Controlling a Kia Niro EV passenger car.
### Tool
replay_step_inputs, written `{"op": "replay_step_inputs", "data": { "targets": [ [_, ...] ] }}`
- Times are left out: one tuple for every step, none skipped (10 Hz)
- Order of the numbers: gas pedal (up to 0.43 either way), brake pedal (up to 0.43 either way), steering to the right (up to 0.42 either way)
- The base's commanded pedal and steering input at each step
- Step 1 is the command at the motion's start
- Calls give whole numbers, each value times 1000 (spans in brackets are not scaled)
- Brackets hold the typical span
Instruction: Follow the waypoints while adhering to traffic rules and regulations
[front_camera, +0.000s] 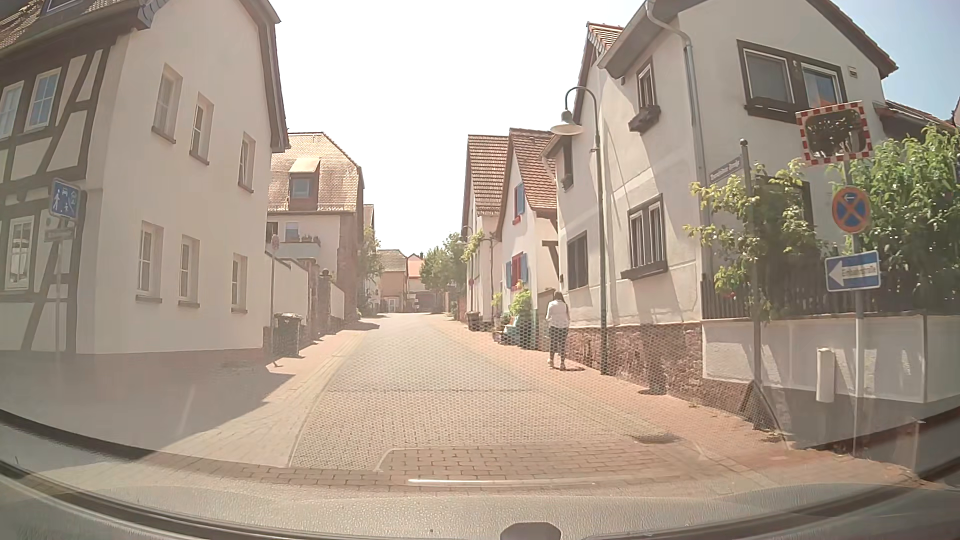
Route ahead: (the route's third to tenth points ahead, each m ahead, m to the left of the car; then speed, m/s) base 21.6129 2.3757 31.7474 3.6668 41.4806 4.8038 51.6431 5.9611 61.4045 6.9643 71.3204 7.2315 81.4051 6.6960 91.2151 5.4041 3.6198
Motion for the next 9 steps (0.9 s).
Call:
{"op": "replay_step_inputs", "data": {
  "targets": [
    [220,0,-110],
    [220,0,-111],
    [220,0,-112],
    [220,0,-115],
    [220,0,-118],
    [220,0,-118],
    [220,0,-119],
    [220,0,-116],
    [220,0,-115]
  ]
}}
